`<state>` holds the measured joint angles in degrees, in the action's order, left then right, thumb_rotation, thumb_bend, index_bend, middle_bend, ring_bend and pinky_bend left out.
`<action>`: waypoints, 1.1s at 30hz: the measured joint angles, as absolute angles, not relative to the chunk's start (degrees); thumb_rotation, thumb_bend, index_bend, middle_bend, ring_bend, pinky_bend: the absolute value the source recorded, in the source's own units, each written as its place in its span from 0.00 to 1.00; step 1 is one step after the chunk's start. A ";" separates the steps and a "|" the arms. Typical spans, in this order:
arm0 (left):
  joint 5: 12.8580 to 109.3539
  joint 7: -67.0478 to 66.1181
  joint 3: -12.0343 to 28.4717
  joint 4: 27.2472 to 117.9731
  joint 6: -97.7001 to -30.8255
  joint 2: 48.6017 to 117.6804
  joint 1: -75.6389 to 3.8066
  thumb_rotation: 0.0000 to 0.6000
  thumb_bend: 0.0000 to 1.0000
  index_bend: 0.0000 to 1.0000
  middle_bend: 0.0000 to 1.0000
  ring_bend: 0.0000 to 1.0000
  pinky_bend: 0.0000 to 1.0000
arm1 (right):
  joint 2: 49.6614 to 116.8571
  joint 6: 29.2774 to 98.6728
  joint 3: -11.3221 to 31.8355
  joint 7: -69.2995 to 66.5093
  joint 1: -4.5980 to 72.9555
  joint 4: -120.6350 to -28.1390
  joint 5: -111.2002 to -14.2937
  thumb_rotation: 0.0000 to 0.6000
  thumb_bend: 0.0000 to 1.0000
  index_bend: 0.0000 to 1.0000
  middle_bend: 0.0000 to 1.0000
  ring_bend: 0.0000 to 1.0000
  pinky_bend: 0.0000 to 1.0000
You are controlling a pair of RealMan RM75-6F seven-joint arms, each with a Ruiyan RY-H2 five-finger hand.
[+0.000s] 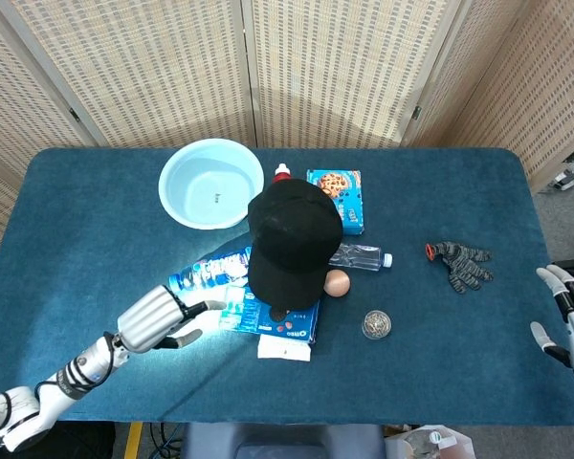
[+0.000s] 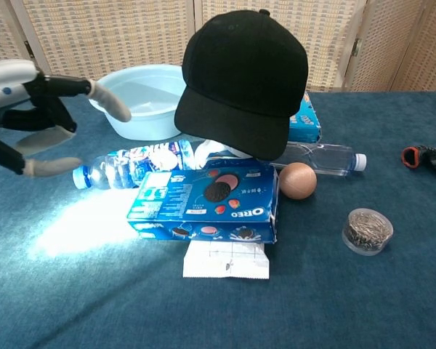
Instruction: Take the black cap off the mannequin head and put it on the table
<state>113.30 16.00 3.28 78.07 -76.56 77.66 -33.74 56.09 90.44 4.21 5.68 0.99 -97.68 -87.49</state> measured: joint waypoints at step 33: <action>105.45 18.66 5.90 56.96 -75.70 100.30 -47.79 1.00 0.30 0.31 0.93 1.00 1.00 | 56.96 88.02 4.52 3.77 1.15 -94.84 -84.55 1.00 0.28 0.17 0.18 0.14 0.26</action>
<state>105.45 18.66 5.90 56.96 -75.70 100.30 -47.79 56.96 88.02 4.52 3.77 1.15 -94.84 -84.55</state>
